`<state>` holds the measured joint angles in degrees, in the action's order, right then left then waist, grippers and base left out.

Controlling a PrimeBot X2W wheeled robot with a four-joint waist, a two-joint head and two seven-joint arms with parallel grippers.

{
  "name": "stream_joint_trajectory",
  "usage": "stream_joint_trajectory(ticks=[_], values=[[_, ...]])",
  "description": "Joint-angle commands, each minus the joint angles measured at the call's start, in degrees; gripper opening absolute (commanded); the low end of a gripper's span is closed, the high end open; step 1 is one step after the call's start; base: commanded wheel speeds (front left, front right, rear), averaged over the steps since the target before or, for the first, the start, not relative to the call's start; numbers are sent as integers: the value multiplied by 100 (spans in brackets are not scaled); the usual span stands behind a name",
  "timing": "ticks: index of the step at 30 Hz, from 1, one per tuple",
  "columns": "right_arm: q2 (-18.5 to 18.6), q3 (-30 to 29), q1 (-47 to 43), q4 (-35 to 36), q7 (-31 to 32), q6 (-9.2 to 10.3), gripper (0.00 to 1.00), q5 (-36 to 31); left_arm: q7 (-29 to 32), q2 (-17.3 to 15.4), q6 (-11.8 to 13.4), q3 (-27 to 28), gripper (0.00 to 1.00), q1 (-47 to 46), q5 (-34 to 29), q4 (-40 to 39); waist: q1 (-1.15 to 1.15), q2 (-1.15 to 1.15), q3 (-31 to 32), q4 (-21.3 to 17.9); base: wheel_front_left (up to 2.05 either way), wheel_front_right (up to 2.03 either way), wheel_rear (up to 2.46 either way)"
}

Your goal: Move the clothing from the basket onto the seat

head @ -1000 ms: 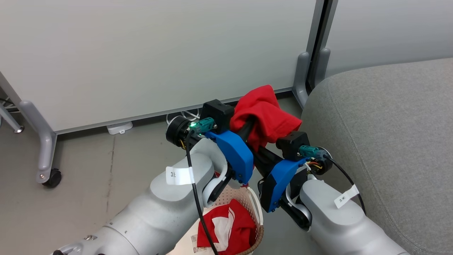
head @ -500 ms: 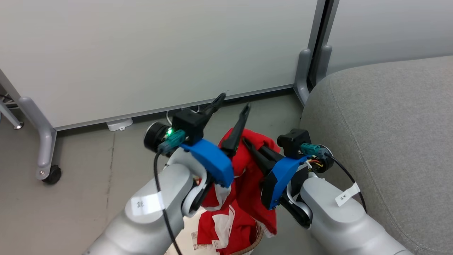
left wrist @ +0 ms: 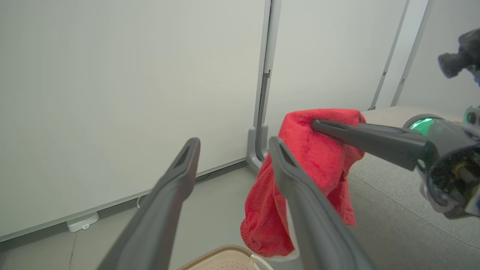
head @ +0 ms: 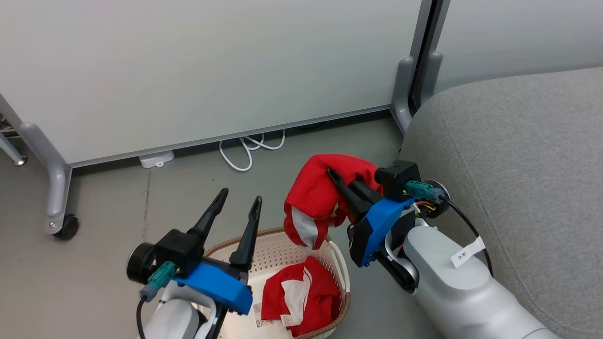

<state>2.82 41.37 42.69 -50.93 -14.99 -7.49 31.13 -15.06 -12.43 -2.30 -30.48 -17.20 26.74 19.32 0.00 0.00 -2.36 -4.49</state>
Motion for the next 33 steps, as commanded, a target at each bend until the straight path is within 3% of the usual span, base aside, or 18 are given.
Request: stream_joint_trajectory(ticks=[1,9,20,33], values=[[13,-29,-58,40,-27,-1,0,-44,-17,-8,-37,142,100,180,-99,-46,0,0,6,-9,0,0,0],[19,-155,-197,57,-28,-1,0,-243,-17,188,-262,879,100,856,-612,-188,0,0,56,-62,0,0,0],[16,-212,-257,71,-28,-1,0,-289,-17,504,-455,1410,100,1093,-999,-164,0,0,49,-166,0,0,0],[13,-287,-231,214,-26,-1,0,-292,-17,624,-525,1619,100,1139,-1210,-184,0,0,-90,-917,0,0,0]])
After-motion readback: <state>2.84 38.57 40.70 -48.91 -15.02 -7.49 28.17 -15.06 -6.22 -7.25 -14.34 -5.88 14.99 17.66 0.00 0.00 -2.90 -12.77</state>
